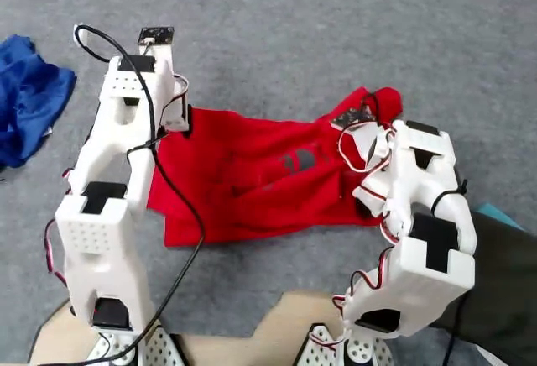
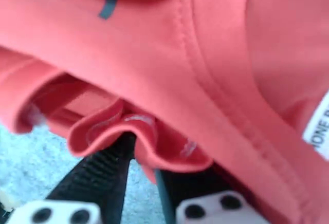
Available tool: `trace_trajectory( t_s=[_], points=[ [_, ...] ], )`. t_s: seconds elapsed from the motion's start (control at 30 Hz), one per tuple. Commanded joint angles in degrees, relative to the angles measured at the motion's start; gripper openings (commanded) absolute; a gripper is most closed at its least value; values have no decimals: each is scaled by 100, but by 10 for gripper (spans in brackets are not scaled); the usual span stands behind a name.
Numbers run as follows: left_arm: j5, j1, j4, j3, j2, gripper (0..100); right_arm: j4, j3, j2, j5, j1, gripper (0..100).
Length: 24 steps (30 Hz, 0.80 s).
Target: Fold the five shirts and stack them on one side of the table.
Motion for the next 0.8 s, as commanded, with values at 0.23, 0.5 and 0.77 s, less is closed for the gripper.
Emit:
trace_trajectory(
  t_s=[0.23,0.5,0.77],
  points=[
    [105,440,9,-431,769,147,-123,-40,48,-70,136,6],
    [123,404,62,-1644,936,18,-123,-40,48,-70,136,6],
    [299,448,492,-3508,1156,19,-123,-40,48,-70,136,5]
  ],
)
